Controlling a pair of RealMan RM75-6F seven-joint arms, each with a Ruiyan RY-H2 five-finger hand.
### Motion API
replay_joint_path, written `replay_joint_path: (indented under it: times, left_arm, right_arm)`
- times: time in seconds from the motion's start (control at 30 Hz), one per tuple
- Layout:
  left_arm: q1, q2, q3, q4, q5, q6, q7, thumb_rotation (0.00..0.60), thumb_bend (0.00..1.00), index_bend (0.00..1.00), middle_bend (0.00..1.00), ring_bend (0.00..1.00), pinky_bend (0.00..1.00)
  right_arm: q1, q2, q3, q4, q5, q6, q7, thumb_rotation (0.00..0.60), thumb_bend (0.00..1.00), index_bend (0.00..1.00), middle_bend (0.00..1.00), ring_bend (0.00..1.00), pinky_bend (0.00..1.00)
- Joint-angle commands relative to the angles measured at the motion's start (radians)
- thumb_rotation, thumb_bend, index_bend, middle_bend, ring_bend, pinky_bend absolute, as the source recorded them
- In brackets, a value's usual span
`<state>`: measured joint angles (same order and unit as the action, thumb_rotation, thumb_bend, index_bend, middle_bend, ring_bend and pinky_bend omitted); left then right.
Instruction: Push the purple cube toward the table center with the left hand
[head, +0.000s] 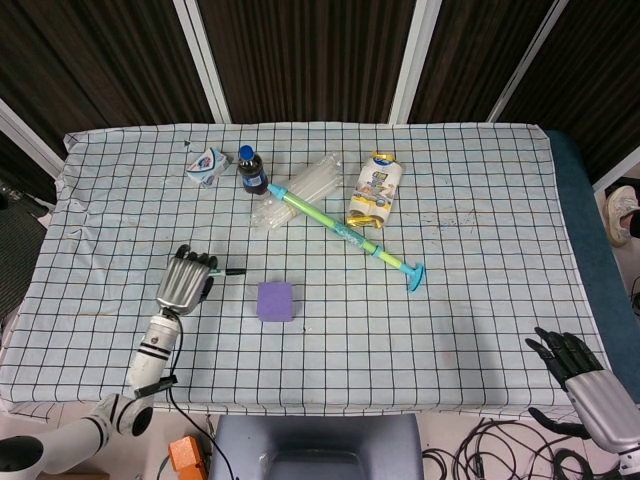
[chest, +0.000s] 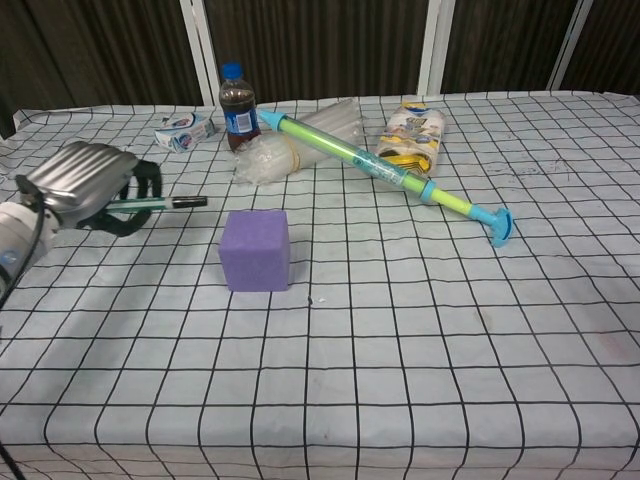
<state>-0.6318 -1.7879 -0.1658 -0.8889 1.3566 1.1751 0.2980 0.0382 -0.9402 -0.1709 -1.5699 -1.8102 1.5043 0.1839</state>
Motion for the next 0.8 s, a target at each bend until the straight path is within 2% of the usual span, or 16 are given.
replay_joint_path:
  times: [0.03, 0.23, 0.33, 0.5, 0.67, 0.8]
  left_arm:
    - [0.108, 0.063, 0.049, 0.044, -0.043, -0.021, -0.068, 0.600, 0.48, 0.71, 0.76, 0.51, 0.22]
    - [0.134, 0.058, 0.078, 0.101, -0.042, -0.079, -0.151, 0.600, 0.45, 0.48, 0.50, 0.31, 0.15]
    - [0.138, 0.051, 0.087, 0.128, -0.031, -0.088, -0.175, 0.600, 0.44, 0.40, 0.44, 0.26, 0.12]
    - [0.149, 0.058, 0.091, 0.121, -0.010, -0.066, -0.204, 0.600, 0.42, 0.20, 0.25, 0.12, 0.06]
    - [0.174, 0.116, 0.097, 0.024, 0.011, -0.021, -0.228, 0.600, 0.40, 0.07, 0.13, 0.04, 0.03]
    - [0.220, 0.223, 0.117, -0.145, 0.042, 0.057, -0.210, 0.600, 0.40, 0.03, 0.10, 0.03, 0.03]
  right_arm:
    - [0.002, -0.004, -0.001, -0.002, -0.006, -0.005, -0.007, 0.600, 0.36, 0.00, 0.00, 0.00, 0.01]
    - [0.005, -0.010, -0.006, -0.010, -0.017, -0.018, -0.031, 0.600, 0.36, 0.00, 0.00, 0.00, 0.01]
    - [0.005, -0.010, -0.006, -0.012, -0.013, -0.018, -0.034, 0.600, 0.36, 0.00, 0.00, 0.00, 0.01]
    - [0.002, -0.009, -0.006, -0.011, -0.011, -0.016, -0.033, 0.600, 0.37, 0.00, 0.00, 0.00, 0.01]
    - [-0.001, -0.008, -0.005, -0.008, -0.011, -0.008, -0.028, 0.600, 0.36, 0.00, 0.00, 0.00, 0.01]
    - [-0.003, -0.007, -0.005, -0.005, -0.012, -0.003, -0.024, 0.600, 0.36, 0.00, 0.00, 0.00, 0.01]
